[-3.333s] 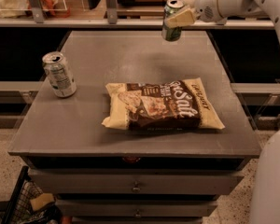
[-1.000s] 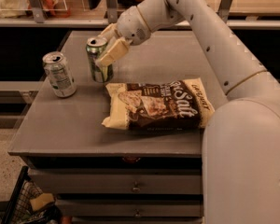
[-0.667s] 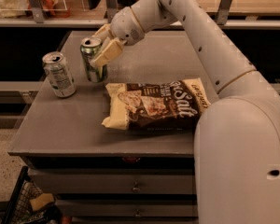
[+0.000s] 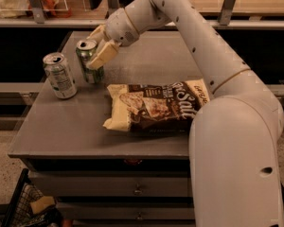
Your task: Move green can near 7up can
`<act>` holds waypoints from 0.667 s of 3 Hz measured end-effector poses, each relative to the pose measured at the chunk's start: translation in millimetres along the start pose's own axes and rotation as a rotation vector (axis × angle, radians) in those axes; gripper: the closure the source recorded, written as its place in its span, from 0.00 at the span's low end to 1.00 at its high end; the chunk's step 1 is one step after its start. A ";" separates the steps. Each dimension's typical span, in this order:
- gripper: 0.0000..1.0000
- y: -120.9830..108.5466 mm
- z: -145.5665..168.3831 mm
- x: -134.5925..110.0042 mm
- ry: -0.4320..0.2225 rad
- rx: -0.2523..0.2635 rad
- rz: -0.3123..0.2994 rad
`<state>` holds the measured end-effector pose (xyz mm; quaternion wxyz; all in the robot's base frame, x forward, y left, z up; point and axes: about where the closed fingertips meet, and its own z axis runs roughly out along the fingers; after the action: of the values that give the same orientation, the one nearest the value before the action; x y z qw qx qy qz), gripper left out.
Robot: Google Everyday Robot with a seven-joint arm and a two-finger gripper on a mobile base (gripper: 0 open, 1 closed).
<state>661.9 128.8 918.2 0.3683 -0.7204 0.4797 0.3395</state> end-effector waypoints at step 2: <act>0.42 -2.0 10.3 3.1 0.008 -0.008 -0.004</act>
Offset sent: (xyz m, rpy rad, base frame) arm 0.0020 0.0041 -0.0077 -0.0185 -0.0025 0.0032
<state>663.3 136.8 910.8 0.3642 -0.7241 0.4785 0.3377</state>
